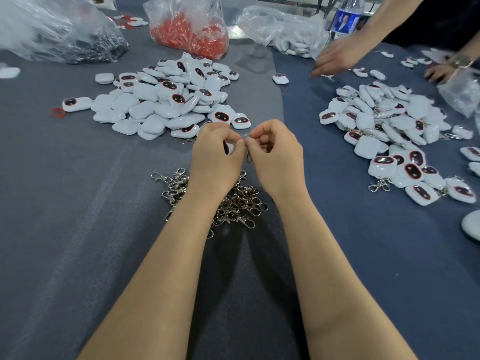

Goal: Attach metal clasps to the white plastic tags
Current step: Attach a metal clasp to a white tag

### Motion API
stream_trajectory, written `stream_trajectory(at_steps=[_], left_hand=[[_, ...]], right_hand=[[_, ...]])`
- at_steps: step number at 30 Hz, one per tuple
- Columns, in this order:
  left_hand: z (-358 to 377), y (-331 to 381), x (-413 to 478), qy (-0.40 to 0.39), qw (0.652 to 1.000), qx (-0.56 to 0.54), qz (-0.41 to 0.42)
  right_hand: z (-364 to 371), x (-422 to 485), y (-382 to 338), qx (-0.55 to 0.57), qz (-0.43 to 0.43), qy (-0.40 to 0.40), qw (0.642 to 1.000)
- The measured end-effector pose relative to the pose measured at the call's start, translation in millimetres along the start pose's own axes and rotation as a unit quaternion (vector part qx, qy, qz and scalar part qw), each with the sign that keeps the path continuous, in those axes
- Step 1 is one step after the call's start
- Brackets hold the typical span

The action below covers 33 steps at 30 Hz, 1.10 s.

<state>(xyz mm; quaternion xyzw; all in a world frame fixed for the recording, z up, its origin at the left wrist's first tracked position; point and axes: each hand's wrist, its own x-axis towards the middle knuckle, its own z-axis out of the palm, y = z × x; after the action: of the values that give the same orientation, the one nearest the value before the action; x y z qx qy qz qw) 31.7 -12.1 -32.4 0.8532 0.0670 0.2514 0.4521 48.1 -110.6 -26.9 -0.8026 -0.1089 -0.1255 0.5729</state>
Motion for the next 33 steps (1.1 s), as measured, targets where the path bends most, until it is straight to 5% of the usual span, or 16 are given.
stream_trajectory(at_steps=[33], left_hand=[[1.9,-5.7,-2.1,-0.026,0.999,0.012,0.018]], right_hand=[[-0.4,-1.2,3.2,-0.043,0.001,-0.024,0.999]])
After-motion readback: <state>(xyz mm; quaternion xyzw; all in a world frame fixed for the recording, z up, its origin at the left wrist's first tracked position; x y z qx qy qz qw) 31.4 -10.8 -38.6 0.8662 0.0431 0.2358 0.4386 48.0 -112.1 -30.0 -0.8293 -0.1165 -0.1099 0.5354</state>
